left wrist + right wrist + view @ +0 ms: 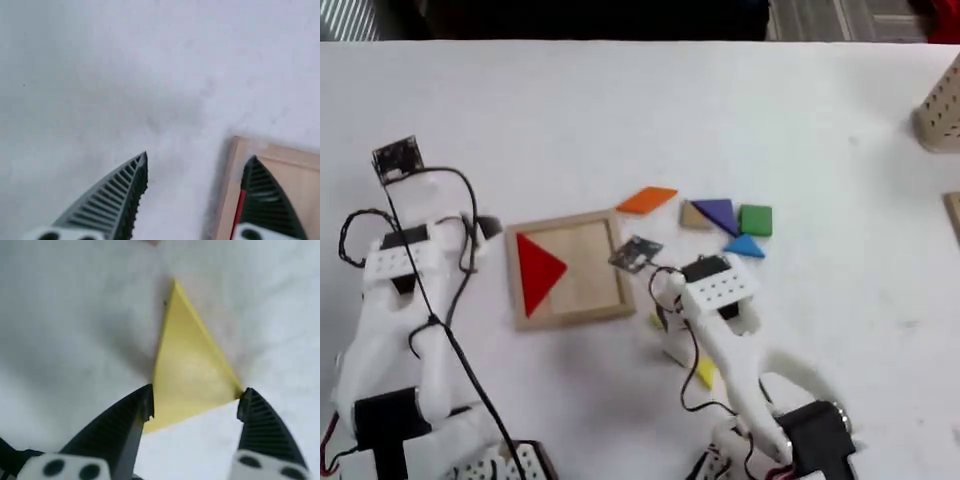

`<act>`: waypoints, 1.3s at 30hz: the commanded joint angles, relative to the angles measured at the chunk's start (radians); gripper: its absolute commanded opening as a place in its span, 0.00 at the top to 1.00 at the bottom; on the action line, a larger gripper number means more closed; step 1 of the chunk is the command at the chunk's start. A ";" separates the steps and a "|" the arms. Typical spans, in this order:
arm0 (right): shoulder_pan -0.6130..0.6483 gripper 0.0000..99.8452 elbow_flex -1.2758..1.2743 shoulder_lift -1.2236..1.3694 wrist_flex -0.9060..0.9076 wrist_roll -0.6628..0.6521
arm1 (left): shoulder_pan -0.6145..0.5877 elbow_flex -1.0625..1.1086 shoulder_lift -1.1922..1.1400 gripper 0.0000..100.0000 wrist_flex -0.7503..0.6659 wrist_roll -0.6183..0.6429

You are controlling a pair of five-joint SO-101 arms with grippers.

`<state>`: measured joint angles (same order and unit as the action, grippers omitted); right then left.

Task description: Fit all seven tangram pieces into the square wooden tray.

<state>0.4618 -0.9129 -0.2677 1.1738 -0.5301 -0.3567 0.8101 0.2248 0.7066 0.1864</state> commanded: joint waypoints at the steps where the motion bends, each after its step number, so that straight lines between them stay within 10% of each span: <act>1: -0.030 0.74 -0.017 -0.025 -0.050 -0.003 | 0.015 -0.018 -0.001 0.70 -0.020 0.009; 39: -0.041 0.67 0.005 0.008 -0.061 0.032 | 0.016 -0.017 -0.001 0.70 -0.020 0.009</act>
<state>0.4312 -0.9436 -0.3521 1.1446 -0.5071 -0.3567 0.8101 0.2248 0.7066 0.1864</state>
